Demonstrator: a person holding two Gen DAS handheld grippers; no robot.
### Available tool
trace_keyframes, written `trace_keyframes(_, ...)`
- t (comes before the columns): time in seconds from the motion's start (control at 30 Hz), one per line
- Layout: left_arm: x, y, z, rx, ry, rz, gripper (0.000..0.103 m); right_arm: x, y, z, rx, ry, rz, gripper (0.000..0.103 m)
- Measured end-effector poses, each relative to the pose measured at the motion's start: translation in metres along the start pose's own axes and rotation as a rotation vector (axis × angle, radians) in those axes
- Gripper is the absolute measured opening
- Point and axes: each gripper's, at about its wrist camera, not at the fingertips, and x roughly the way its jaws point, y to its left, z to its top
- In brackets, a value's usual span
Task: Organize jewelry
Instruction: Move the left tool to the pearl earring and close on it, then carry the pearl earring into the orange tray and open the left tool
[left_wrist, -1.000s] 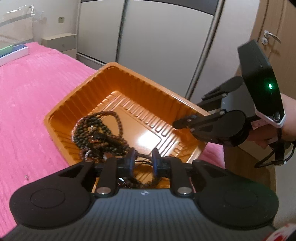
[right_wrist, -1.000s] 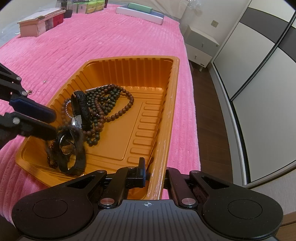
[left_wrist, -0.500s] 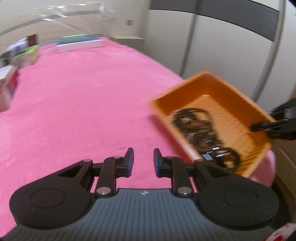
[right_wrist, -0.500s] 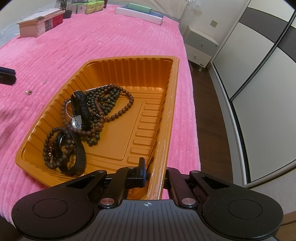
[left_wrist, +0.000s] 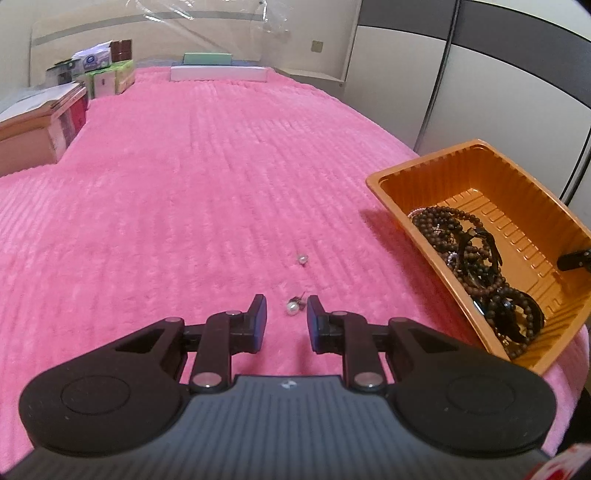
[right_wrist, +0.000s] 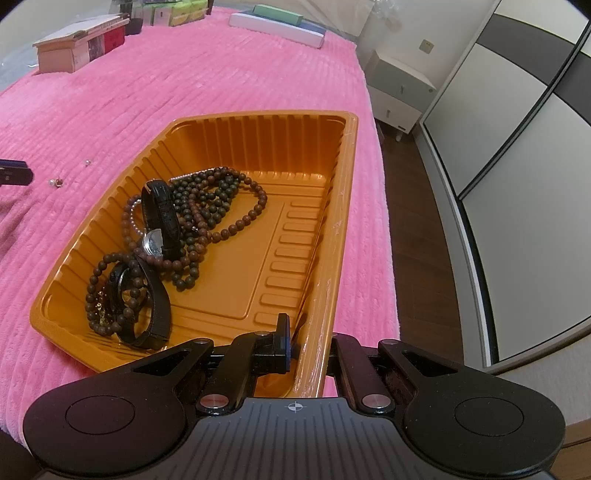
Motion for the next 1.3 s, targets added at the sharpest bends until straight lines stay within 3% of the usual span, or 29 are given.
trace_keyframes(0.33,0.041,-0.017,-0.002,0.144,0.036,0.031,0.02,0.002,-0.001,0.0,0.001,0.004,0.002,0.004)
trace_keyframes(0.43,0.042,-0.018,-0.003,0.151,0.049,0.019,0.009,0.002,-0.002,0.0,0.001,0.005,0.002,0.004)
trace_keyframes(0.5,0.04,-0.018,-0.003,0.152,0.052,0.022,0.007,0.003,-0.002,0.0,0.001,0.006,0.0,0.004)
trace_keyframes(1.3,0.012,-0.02,0.007,0.129,0.038,-0.002,0.007,0.003,0.0,-0.001,-0.001,0.004,-0.001,0.004)
